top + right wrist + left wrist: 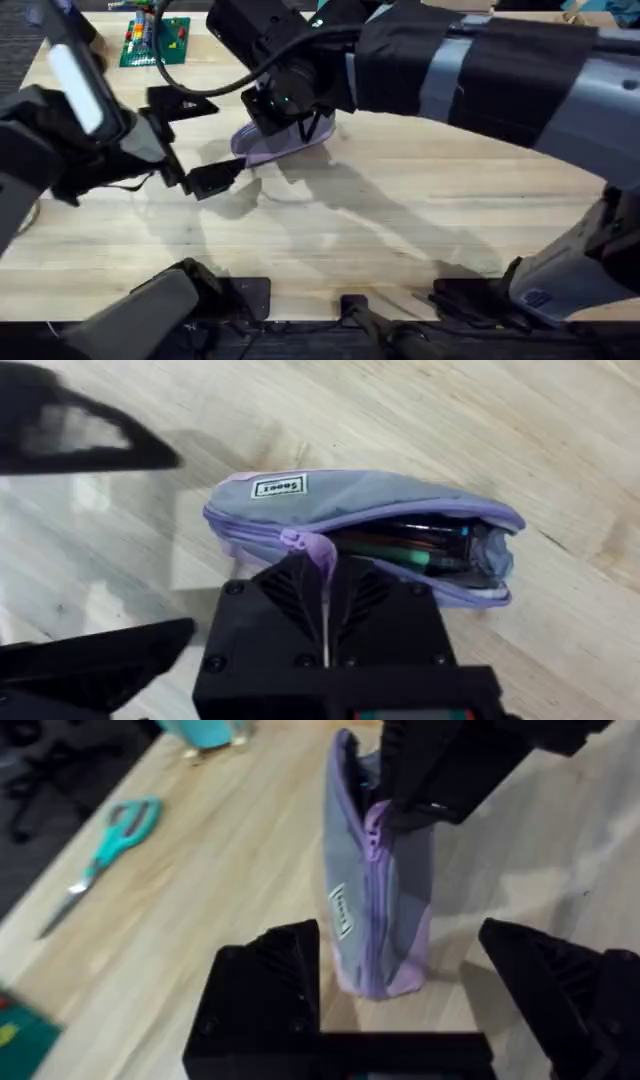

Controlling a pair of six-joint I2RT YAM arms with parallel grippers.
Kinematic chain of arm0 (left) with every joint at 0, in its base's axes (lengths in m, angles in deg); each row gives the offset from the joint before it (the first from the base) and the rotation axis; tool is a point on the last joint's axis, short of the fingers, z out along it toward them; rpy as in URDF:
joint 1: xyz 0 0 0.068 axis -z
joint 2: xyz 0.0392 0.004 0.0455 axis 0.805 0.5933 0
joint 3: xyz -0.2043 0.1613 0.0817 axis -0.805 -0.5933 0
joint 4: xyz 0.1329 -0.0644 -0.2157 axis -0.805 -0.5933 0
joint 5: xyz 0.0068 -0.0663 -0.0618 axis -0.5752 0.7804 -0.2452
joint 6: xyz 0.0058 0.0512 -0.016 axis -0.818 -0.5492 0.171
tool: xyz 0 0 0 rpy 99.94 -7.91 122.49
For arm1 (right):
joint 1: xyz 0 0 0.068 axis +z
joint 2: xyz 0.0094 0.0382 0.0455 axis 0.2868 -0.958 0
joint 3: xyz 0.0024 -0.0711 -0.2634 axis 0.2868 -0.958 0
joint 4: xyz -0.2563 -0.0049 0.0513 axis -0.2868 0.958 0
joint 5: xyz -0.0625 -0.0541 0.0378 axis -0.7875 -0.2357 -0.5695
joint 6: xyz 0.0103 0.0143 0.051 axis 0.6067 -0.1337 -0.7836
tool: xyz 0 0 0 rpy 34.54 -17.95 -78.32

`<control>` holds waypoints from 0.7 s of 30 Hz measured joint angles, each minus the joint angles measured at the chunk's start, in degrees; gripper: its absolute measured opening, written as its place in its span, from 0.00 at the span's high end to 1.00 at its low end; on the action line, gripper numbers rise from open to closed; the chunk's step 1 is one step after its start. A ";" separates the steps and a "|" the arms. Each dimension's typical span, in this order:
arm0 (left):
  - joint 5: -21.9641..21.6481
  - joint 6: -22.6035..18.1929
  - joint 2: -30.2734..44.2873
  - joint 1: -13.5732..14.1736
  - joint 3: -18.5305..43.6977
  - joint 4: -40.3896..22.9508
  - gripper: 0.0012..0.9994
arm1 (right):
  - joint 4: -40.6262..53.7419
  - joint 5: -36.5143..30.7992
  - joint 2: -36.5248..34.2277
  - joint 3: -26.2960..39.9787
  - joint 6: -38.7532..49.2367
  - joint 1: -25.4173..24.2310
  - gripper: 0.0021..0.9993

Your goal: Unzip the bag, pick up the pens from the table one at a time and place them inside, then zip the bag closed.

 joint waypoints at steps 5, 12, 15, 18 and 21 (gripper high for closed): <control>0.12 0.77 6.19 4.63 0.00 4.35 0.01 | 0.00 0.00 0.00 0.00 0.00 0.00 0.97; 0.21 5.12 12.27 7.76 0.00 12.27 0.01 | 0.00 0.00 0.00 0.00 0.02 0.00 0.97; 1.54 8.04 14.62 8.04 0.00 14.77 0.01 | 0.00 0.00 0.00 0.00 0.00 0.00 0.97; 3.91 10.21 15.75 8.04 0.00 15.62 0.01 | 0.00 0.00 0.00 0.00 0.00 0.00 0.97; 5.80 11.26 15.77 8.04 -0.02 16.05 0.01 | 0.00 0.00 0.00 0.00 0.00 0.00 0.97</control>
